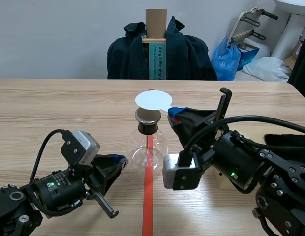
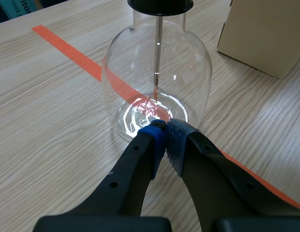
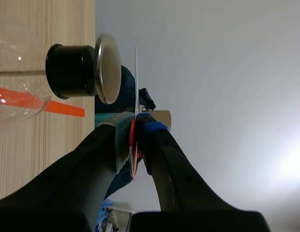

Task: Do the electroscope experiment.
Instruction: 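Move the plate toward and away from the electroscope, then hold the plate still at the electroscope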

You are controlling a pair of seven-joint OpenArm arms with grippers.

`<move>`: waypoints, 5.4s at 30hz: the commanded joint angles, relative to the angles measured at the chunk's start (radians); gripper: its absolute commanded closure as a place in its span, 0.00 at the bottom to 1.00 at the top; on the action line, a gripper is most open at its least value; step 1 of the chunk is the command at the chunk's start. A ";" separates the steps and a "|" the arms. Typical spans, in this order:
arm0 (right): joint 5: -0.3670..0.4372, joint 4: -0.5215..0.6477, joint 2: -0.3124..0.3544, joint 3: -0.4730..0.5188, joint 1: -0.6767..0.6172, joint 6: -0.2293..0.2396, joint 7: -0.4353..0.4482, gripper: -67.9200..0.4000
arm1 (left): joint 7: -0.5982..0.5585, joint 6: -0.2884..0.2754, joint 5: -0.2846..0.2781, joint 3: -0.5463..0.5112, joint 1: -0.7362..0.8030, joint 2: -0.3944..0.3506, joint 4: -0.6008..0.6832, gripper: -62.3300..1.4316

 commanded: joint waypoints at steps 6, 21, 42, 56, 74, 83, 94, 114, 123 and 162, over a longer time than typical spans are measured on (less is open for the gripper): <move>-0.006 0.009 0.016 0.003 -0.018 -0.034 0.040 0.98 | -0.014 0.002 -0.006 -0.003 -0.006 0.000 0.014 0.93; -0.013 0.009 0.016 0.004 -0.021 -0.042 0.002 0.98 | -0.014 0.002 -0.006 -0.003 -0.006 0.000 0.014 0.93; -0.013 0.009 0.016 0.015 -0.020 -0.041 -0.337 0.98 | -0.014 0.002 -0.006 -0.003 -0.006 0.000 0.014 0.93; -0.013 0.009 0.016 0.015 -0.020 -0.042 -0.262 0.98 | -0.014 0.002 -0.006 -0.003 -0.006 0.000 0.014 0.93; -0.025 0.010 0.016 0.015 -0.020 -0.068 0.033 0.98 | -0.014 0.002 -0.006 -0.003 -0.006 0.000 0.014 0.93; -0.025 0.010 0.016 0.015 -0.020 -0.068 0.056 0.98 | -0.014 0.002 -0.006 -0.003 -0.006 0.000 0.014 0.93; -0.025 0.010 0.016 0.015 -0.020 -0.068 0.056 0.98 | -0.014 0.002 -0.006 -0.003 -0.006 0.000 0.014 0.93; -0.025 0.010 0.016 0.015 -0.020 -0.068 -0.267 0.98 | -0.014 0.002 -0.006 -0.003 -0.006 0.000 0.014 0.93; -0.025 0.010 0.016 0.015 -0.020 -0.068 -0.363 0.98 | -0.014 0.002 -0.006 -0.003 -0.006 0.000 0.014 0.93; -0.028 0.010 0.016 0.014 -0.020 -0.063 0.011 0.98 | -0.014 0.002 -0.006 -0.003 -0.006 0.000 0.014 0.93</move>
